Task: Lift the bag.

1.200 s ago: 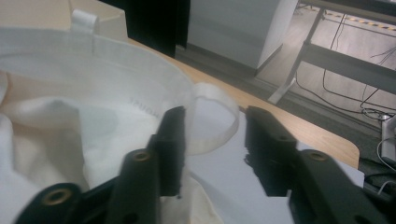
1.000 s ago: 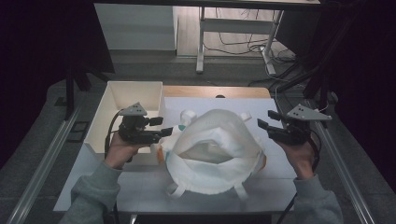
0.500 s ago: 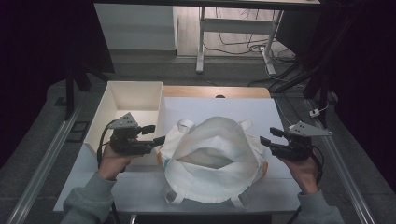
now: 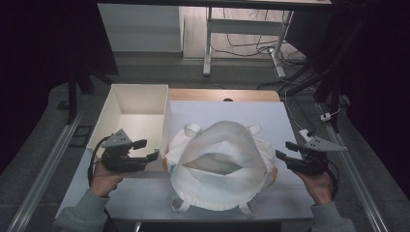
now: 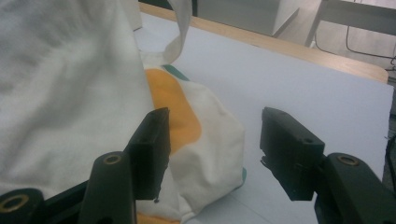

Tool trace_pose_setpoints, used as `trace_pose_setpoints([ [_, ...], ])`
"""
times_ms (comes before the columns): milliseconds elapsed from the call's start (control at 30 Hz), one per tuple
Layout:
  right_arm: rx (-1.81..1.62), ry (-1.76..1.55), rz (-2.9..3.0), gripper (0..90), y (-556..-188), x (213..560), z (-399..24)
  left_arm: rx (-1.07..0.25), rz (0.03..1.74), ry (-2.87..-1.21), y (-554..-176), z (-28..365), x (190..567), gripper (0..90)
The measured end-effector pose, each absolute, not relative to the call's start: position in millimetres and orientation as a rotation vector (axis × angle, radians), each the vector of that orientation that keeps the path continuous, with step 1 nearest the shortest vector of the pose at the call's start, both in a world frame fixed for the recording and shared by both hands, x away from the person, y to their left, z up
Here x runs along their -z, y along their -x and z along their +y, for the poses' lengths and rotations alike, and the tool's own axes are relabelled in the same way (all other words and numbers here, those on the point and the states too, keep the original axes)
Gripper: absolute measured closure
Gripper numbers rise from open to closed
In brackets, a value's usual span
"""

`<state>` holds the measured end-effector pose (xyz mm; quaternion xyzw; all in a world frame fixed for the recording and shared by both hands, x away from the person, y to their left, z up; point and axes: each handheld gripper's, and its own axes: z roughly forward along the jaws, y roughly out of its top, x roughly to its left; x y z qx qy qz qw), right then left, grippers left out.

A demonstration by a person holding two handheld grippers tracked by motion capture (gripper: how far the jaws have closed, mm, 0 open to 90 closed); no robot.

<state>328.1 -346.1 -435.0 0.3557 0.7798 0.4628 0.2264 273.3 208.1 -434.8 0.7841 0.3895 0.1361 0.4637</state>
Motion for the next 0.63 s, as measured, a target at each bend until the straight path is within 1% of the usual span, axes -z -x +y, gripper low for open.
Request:
trace_pose_setpoints([
  [333,-1.236,-0.981,2.162,43.3,-324.5,448.5,-344.4,-0.292,1.027,-1.942,-265.6,216.4,462.7,31.5],
  [633,-1.218,-0.974,2.161,43.4,-324.2,449.7,-342.8,-0.285,1.027,-1.949,-267.5,214.8,465.1,30.9],
])
